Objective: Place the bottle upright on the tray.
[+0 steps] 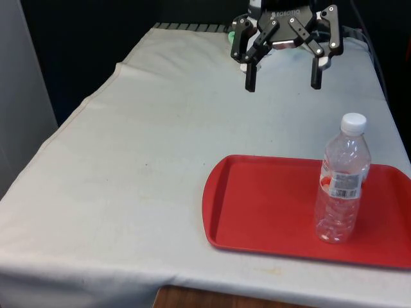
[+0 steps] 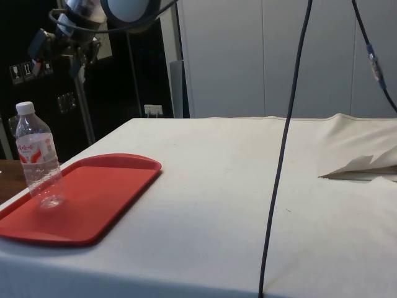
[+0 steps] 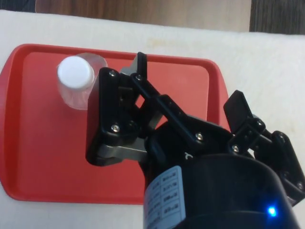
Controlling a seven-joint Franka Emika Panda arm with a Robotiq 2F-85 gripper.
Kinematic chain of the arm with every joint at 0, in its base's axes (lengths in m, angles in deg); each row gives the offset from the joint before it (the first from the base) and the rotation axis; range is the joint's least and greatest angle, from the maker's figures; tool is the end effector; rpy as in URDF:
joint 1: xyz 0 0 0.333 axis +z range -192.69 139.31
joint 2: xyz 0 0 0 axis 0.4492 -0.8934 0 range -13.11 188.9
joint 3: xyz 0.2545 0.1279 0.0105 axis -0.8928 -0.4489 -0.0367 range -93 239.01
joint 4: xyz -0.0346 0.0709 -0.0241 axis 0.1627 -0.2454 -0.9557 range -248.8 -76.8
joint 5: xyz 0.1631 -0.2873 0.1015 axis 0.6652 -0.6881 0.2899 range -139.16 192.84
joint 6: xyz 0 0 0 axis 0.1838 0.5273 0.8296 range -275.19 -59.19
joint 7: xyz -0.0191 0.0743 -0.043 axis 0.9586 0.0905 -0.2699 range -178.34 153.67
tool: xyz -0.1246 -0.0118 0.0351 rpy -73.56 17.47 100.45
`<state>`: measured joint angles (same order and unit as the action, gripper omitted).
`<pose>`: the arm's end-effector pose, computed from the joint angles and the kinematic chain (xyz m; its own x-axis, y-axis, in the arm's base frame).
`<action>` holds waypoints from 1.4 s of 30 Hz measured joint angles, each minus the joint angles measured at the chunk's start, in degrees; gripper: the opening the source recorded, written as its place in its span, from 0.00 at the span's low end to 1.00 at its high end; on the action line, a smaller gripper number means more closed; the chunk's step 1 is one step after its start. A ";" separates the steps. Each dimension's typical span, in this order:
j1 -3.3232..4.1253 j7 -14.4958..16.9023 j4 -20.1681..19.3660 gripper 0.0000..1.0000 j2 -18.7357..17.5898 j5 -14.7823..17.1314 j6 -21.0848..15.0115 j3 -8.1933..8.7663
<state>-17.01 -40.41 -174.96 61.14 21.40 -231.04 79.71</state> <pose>0.6650 0.0509 0.3672 0.7015 -0.3080 0.6427 -0.2347 -0.9513 -0.1998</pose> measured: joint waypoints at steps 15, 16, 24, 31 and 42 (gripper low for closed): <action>0.00 0.06 1.49 1.00 0.00 3.90 5.16 -0.17; -0.06 0.11 1.83 1.00 0.00 4.07 5.73 -0.17; -0.52 0.34 4.47 1.00 -0.06 4.24 11.17 0.06; -0.69 0.52 6.47 1.00 -0.17 4.70 16.04 0.34; -0.92 1.60 9.51 1.00 -0.34 5.33 22.57 1.55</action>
<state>-17.92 -38.81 -165.45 60.79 26.72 -208.47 81.25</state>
